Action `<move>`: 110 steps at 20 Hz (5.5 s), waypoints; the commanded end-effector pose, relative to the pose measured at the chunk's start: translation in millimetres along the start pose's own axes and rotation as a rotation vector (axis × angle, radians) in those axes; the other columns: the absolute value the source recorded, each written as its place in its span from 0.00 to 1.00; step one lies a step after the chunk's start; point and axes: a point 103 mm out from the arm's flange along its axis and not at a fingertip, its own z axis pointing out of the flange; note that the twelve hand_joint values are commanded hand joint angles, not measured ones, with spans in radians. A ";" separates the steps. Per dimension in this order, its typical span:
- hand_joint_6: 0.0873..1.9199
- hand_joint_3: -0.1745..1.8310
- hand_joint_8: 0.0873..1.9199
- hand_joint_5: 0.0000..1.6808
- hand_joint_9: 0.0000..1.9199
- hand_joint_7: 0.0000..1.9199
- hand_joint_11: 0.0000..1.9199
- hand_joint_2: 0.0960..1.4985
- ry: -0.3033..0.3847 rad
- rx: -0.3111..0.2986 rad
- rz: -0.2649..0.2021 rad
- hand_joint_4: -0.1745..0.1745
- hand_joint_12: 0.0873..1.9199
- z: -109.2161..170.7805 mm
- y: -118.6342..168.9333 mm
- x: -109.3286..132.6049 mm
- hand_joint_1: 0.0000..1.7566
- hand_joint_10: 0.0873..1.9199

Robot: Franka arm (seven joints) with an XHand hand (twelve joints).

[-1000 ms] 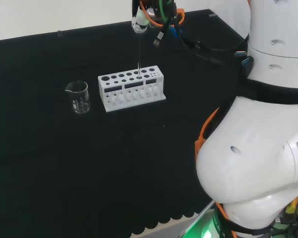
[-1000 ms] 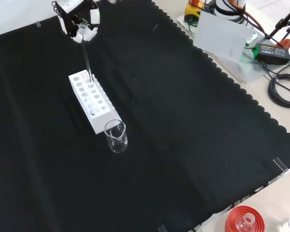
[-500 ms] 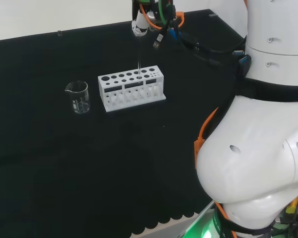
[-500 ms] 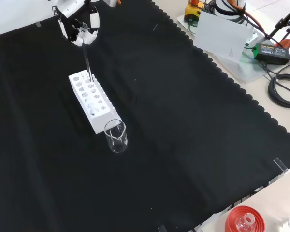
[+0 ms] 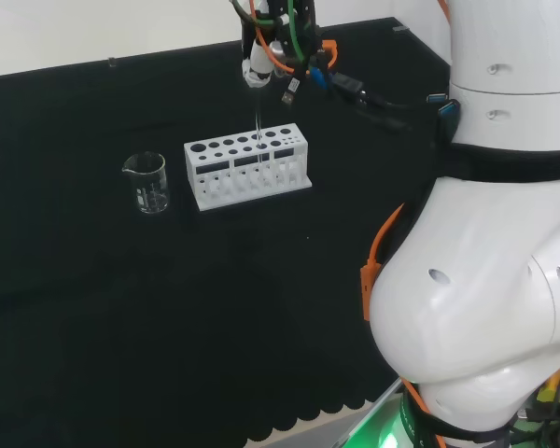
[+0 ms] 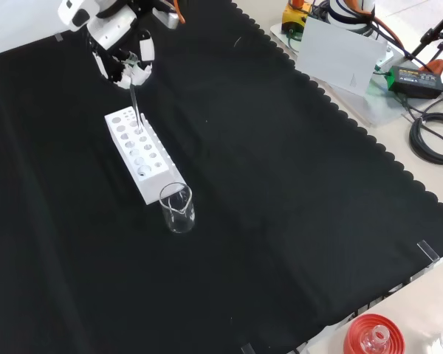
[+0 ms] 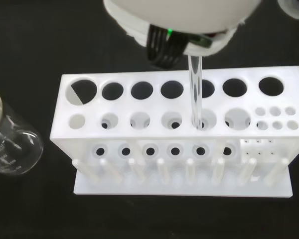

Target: Put the glass rod back on the white test tube rack.

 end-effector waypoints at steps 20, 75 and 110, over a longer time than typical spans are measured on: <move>0.28 0.43 0.28 0.71 0.95 0.75 0.83 0.38 -0.024 0.037 -0.014 0.00 0.27 23.2 19.1 6.2 0.76 0.04; 0.33 0.50 0.36 0.18 0.98 0.46 0.99 0.19 0.045 0.123 -0.003 0.00 0.17 15.7 -9.0 -18.9 0.71 0.00; 0.32 0.46 0.37 0.22 1.00 0.44 1.00 0.21 0.057 0.070 -0.009 0.00 0.16 -10.5 -28.8 -25.2 0.71 0.00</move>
